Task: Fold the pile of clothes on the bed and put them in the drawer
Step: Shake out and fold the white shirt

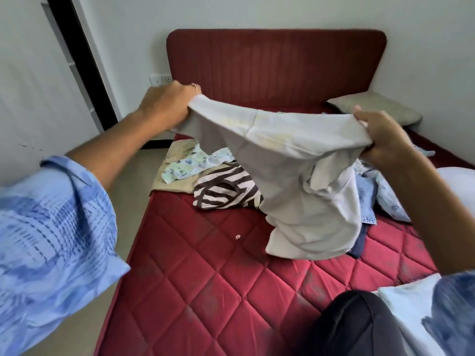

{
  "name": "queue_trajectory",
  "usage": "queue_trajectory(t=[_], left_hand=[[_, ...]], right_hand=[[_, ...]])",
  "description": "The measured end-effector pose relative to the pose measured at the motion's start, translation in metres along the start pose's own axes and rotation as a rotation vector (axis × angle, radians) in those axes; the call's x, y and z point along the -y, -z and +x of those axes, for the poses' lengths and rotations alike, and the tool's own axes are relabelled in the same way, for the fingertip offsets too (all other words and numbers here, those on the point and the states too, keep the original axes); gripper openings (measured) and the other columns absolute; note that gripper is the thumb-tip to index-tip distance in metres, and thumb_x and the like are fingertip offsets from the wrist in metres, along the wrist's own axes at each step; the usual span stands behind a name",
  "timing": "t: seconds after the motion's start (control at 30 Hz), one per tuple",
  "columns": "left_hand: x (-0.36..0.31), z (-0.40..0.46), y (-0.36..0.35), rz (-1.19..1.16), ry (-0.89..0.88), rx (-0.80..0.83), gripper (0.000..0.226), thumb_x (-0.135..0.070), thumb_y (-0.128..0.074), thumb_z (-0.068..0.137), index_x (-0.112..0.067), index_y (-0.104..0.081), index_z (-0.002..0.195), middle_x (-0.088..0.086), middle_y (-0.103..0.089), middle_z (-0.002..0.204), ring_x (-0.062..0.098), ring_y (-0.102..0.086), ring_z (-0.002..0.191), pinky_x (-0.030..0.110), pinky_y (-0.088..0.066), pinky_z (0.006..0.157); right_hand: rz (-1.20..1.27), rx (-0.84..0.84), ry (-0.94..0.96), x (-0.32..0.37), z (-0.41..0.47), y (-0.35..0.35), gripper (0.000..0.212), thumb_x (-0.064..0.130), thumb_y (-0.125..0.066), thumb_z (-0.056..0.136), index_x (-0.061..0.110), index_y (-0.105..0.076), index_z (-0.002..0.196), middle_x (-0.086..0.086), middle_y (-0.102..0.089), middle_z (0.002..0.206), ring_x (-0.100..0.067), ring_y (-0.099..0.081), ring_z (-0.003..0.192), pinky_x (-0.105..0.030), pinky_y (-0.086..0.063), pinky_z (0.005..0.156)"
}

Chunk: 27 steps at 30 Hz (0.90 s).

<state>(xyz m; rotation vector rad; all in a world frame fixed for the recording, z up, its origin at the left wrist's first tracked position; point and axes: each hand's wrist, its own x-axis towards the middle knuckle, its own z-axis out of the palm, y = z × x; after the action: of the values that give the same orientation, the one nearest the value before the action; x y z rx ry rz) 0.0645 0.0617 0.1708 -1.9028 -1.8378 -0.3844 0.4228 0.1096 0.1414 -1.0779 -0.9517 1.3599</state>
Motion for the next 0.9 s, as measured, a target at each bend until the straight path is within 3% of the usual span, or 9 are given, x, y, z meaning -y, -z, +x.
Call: queue_trajectory(t=[0.07, 0.1, 0.17, 0.3, 0.37, 0.5, 0.63, 0.77, 0.9], left_hand=[[-0.007, 0.003, 0.013, 0.042, -0.032, -0.034, 0.035, 0.004, -0.045, 0.083, -0.010, -0.056, 0.114, 0.029, -0.060, 0.093, 0.047, -0.061, 0.086, 0.047, -0.043, 0.070], [-0.011, 0.003, 0.016, 0.058, -0.037, -0.043, 0.034, 0.003, -0.045, 0.084, -0.010, -0.056, 0.113, 0.029, -0.060, 0.092, 0.047, -0.060, 0.085, 0.046, -0.042, 0.069], [-0.017, 0.002, 0.019, 0.065, -0.030, -0.035, 0.034, 0.003, -0.045, 0.084, -0.010, -0.056, 0.114, 0.030, -0.059, 0.093, 0.049, -0.059, 0.087, 0.045, -0.041, 0.069], [-0.022, 0.004, 0.024, -0.094, -0.127, 0.175, 0.032, 0.010, -0.040, 0.080, -0.010, -0.059, 0.097, 0.027, -0.061, 0.097, 0.045, -0.058, 0.094, 0.041, -0.045, 0.075], [-0.028, -0.001, 0.030, -0.113, -0.230, 0.347, 0.042, 0.014, -0.043, 0.079, -0.010, -0.064, 0.106, 0.017, -0.065, 0.107, 0.038, -0.058, 0.100, 0.037, -0.044, 0.082], [-0.042, -0.026, 0.038, -0.247, -0.385, 0.509, 0.041, -0.005, -0.065, 0.086, -0.029, -0.066, 0.119, -0.006, -0.069, 0.112, 0.016, -0.063, 0.097, 0.033, -0.047, 0.089], [-0.045, -0.030, 0.053, -0.436, -0.374, 0.354, 0.035, -0.001, -0.042, 0.083, -0.010, -0.072, 0.098, -0.002, -0.072, 0.093, -0.001, -0.056, 0.079, 0.002, -0.037, 0.072], [-0.032, -0.015, 0.080, -0.655, -0.227, 0.197, 0.019, -0.011, -0.046, 0.089, -0.012, -0.061, 0.077, -0.004, -0.061, 0.074, -0.002, -0.051, 0.064, 0.025, -0.041, 0.069], [-0.026, 0.016, 0.115, -0.689, -0.127, -0.089, 0.018, -0.014, -0.048, 0.100, -0.023, -0.064, 0.100, -0.016, -0.059, 0.069, -0.007, -0.050, 0.059, 0.012, -0.038, 0.057]], right_hand=[[-0.025, 0.102, -0.016, 0.017, -0.014, 0.007, 0.051, 0.029, -0.082, 0.064, 0.010, -0.061, 0.106, -0.005, -0.067, 0.092, -0.013, -0.067, 0.076, -0.026, -0.057, 0.069], [-0.055, 0.168, -0.029, 0.023, -0.021, 0.010, 0.042, 0.030, -0.081, 0.064, 0.012, -0.062, 0.098, 0.000, -0.068, 0.081, -0.009, -0.066, 0.070, -0.023, -0.056, 0.065], [-0.116, 0.187, 0.003, 0.029, -0.029, 0.020, 0.006, 0.022, -0.064, 0.087, 0.017, -0.063, 0.089, 0.007, -0.068, 0.066, -0.005, -0.064, 0.065, -0.020, -0.055, 0.064], [-0.145, 0.117, -0.007, 0.036, -0.037, 0.034, 0.020, 0.019, -0.052, 0.096, 0.016, -0.063, 0.080, 0.006, -0.069, 0.067, -0.006, -0.066, 0.068, -0.020, -0.056, 0.074], [-0.071, 0.064, 0.000, 0.036, -0.034, 0.040, 0.019, 0.017, -0.053, 0.096, 0.015, -0.059, 0.078, 0.005, -0.067, 0.067, -0.007, -0.065, 0.069, -0.023, -0.056, 0.079], [-0.079, -0.033, 0.042, 0.020, -0.015, 0.049, 0.027, 0.010, -0.050, 0.097, 0.019, -0.045, 0.072, 0.006, -0.050, 0.058, -0.006, -0.049, 0.056, -0.019, -0.046, 0.044], [-0.355, -0.069, 0.071, -0.003, -0.005, 0.051, 0.030, 0.013, -0.043, 0.101, 0.020, -0.042, 0.072, -0.002, -0.037, 0.066, -0.002, -0.038, 0.036, -0.009, -0.026, 0.031], [-0.219, -0.131, 0.104, -0.013, -0.008, 0.050, 0.024, 0.010, -0.038, 0.103, 0.014, -0.044, 0.080, -0.004, -0.047, 0.086, -0.009, -0.058, 0.060, -0.021, -0.054, 0.044], [-0.037, -0.166, 0.250, 0.003, -0.014, 0.033, 0.026, 0.007, -0.039, 0.102, 0.011, -0.044, 0.077, -0.005, -0.049, 0.090, -0.013, -0.057, 0.076, -0.018, -0.056, 0.057]])
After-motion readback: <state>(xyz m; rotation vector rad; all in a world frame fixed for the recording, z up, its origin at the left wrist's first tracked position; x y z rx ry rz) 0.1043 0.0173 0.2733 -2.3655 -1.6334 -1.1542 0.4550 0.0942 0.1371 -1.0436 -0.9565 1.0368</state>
